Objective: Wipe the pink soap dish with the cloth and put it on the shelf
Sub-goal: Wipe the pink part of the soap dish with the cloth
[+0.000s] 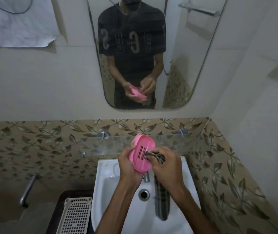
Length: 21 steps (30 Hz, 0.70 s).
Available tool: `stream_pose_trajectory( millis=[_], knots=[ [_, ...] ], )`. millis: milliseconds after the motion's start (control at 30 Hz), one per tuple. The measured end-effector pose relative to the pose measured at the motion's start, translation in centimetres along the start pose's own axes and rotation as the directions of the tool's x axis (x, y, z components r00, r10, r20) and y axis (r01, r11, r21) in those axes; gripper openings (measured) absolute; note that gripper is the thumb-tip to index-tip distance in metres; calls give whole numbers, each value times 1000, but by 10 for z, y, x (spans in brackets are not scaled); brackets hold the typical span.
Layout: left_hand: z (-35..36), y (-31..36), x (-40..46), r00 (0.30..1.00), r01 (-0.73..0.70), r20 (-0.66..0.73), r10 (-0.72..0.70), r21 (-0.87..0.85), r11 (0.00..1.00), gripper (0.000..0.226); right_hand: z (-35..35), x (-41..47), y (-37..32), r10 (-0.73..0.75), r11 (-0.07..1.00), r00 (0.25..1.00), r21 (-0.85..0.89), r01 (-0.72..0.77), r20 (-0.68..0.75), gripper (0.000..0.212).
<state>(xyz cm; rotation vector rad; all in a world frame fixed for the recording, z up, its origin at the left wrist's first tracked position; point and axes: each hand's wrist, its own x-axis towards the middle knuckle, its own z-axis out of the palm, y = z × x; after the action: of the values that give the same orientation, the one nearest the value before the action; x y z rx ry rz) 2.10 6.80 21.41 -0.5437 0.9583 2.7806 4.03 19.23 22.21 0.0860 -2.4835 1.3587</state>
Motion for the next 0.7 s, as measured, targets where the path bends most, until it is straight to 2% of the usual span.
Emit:
stream_pose_trajectory(
  millis=[100, 200, 267, 333, 433, 567, 700],
  knots=[
    [1, -3, 0, 999, -37, -18, 37, 20, 999, 24, -3, -3, 0, 98, 985, 992, 147, -85, -78, 18],
    [-2, -3, 1, 999, -33, -15, 33, 27, 999, 35, -10, -6, -4, 244, 890, 965, 417, -186, -91, 33],
    [-1, -2, 1, 999, -35, -35, 38, 68, 997, 38, -10, -10, -11, 204, 859, 978, 487, -157, -45, 36],
    [4, -4, 2, 997, -54, -42, 60, 126, 991, 37, -6, -14, -20, 97, 895, 995, 437, -85, -4, 35],
    [13, -4, -5, 998, -53, 30, 47, 218, 975, 43, -4, -14, -25, -41, 952, 999, 305, 39, -2, 33],
    [10, 4, -10, 977, -202, 158, 146, 452, 869, 34, -11, -7, -23, -105, 983, 994, 157, 98, 39, 24],
    [1, 12, -13, 925, -320, 371, 81, 647, 692, 78, -21, 5, -23, -81, 987, 997, 142, 80, 2, 22]
  ],
)
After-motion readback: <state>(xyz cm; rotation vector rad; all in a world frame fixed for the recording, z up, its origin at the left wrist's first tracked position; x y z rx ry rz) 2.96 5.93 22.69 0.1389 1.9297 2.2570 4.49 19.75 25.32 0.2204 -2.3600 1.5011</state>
